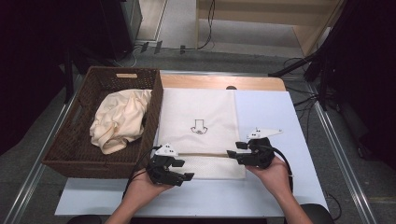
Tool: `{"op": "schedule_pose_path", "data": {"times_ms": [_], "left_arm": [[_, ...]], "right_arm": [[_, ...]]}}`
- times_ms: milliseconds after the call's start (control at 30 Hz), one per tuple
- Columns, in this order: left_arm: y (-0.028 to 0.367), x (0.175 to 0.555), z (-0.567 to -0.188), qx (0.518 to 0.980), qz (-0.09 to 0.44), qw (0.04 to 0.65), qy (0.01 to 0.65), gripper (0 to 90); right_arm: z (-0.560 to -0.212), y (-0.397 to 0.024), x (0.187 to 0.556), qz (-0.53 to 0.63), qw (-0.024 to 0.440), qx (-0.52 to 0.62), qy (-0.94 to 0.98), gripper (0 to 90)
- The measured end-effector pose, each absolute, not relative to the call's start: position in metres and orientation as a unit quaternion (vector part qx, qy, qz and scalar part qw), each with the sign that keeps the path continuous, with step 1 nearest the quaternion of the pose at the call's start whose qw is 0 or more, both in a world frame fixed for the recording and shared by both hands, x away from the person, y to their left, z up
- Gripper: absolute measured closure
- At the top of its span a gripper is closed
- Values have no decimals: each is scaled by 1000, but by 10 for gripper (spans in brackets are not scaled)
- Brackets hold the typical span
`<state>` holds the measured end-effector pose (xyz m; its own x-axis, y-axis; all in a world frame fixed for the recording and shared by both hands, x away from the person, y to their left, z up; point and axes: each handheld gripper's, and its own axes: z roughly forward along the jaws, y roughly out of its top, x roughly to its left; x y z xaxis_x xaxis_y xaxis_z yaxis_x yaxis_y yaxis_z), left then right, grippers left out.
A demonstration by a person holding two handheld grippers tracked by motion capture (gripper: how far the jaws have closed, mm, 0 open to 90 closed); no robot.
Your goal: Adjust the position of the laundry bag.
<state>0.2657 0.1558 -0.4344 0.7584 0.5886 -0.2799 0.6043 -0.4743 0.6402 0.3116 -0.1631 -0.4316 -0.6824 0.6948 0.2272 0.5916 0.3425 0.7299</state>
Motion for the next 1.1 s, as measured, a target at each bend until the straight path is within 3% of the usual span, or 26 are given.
{"op": "schedule_pose_path", "data": {"times_ms": [1100], "left_arm": [[147,268,-435,862,-23,379,336,368]], "right_arm": [[-433,-168,307,410,65,397,819,453]]}}
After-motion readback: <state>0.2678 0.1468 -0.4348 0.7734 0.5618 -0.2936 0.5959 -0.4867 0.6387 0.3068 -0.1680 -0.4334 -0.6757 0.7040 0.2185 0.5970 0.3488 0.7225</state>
